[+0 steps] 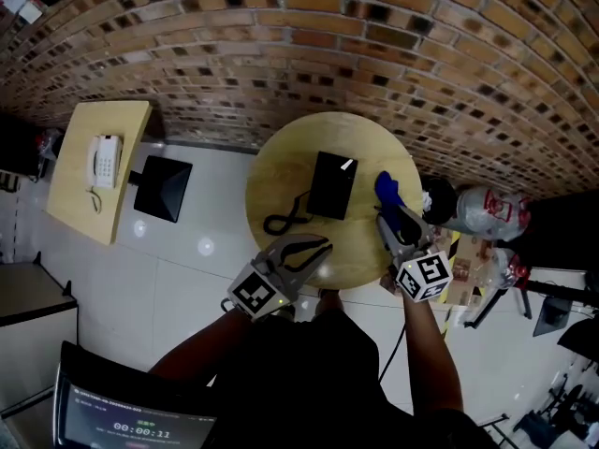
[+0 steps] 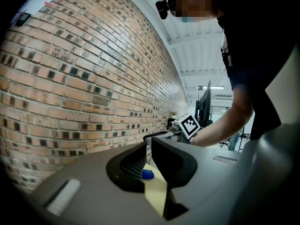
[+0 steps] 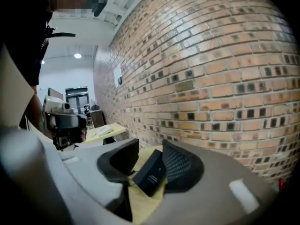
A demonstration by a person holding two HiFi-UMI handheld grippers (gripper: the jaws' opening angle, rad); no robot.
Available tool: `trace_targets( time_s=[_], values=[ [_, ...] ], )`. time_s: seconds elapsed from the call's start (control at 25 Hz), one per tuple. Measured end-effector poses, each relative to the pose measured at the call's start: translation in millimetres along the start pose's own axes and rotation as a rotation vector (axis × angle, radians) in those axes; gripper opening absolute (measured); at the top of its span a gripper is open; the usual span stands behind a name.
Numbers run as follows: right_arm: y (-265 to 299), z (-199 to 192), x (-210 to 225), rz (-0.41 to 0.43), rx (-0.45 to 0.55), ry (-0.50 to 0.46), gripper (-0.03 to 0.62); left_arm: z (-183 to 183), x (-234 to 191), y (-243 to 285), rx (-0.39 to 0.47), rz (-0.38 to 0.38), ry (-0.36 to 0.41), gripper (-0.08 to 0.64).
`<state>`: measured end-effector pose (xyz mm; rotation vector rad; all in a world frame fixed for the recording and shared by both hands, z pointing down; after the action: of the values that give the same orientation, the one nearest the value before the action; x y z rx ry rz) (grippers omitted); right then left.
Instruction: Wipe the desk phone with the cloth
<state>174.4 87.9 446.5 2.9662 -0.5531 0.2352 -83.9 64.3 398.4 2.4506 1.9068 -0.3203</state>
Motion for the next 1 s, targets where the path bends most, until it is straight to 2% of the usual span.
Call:
trace_targets(
  time_s=[0.08, 0.2, 0.56, 1.0],
  values=[
    [-10, 13, -28, 0.032, 0.046, -0.001, 0.144, 5, 5, -8, 0.013, -0.009, -0.003, 0.018],
    [-25, 25, -67, 0.067, 0.089, 0.018, 0.082, 10, 15, -23, 0.019, -0.034, -0.002, 0.018],
    [-54, 18, -164, 0.148, 0.113, 0.026, 0.022, 17, 37, -63, 0.025, -0.082, 0.005, 0.005],
    [-68, 18, -217, 0.157, 0.192, 0.045, 0.014, 19, 58, -92, 0.014, -0.13, 0.007, 0.005]
  ],
)
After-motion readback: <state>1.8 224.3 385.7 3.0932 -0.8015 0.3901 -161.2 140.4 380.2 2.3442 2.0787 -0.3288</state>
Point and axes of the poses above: the fingertips, and each gripper's own axes: y forward along the fingers, x to its right, z out of its top, the point moved 9 cm from there along -y, backward along the fingers, and after that the axes turned 13 degrees about x, right-handed, at the moved point
